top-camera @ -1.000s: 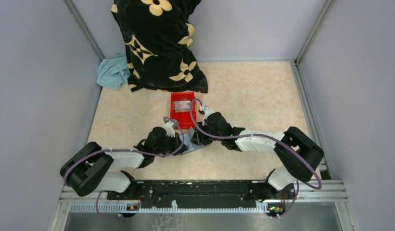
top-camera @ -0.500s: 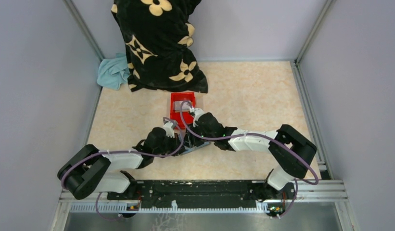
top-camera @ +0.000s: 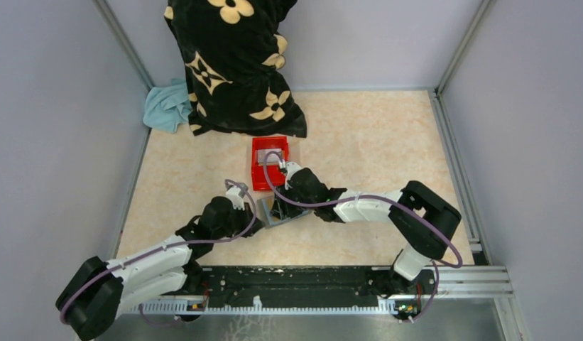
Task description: Take the credit cards out of the card holder
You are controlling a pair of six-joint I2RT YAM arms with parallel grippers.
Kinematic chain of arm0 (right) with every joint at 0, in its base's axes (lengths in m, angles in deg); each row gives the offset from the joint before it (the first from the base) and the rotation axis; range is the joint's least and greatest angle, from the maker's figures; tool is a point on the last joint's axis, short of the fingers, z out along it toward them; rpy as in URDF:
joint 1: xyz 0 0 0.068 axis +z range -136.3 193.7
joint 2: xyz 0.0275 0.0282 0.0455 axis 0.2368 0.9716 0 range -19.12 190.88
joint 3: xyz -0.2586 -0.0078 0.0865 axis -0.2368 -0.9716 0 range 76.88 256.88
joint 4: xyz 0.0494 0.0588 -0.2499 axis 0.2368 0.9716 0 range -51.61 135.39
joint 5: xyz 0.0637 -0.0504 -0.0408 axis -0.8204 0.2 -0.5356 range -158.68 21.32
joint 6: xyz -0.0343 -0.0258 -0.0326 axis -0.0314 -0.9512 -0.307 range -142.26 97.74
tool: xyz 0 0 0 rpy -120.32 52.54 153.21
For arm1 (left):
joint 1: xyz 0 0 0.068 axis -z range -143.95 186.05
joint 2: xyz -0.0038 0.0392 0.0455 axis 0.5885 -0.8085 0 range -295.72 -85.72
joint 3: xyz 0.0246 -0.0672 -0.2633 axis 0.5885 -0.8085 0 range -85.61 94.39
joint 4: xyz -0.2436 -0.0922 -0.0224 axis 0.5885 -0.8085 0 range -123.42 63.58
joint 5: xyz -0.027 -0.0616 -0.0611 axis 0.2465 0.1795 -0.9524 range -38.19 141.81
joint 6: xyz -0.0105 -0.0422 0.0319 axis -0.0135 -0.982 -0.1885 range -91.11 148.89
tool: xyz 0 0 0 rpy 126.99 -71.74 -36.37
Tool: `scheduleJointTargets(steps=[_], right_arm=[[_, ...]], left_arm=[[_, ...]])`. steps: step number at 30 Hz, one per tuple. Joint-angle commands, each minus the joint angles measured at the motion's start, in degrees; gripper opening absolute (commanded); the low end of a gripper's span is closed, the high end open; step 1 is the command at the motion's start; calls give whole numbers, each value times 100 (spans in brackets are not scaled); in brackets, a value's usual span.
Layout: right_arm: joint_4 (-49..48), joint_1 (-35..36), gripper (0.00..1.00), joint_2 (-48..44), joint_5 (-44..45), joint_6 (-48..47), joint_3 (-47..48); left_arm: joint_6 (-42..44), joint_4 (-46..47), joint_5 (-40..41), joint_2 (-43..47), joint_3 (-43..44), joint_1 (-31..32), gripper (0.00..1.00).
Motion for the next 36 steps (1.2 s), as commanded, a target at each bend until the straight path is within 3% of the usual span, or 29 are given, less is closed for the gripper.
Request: scheduleJointTargets(steps=[1, 8, 21, 36], right_arm=[[-302, -144, 43, -1, 124, -59, 94], [-424, -389, 43, -1, 61, -16, -146], [-598, -518, 43, 116, -86, 54, -225], [-811, -644, 42, 139, -264, 123, -346]], left_arm=[[-66, -440, 104, 468, 50, 34, 4], [-117, -110, -194, 510, 279, 34, 3], [494, 379, -55, -901, 935, 34, 1], [425, 723, 257, -1354, 518, 26, 0]])
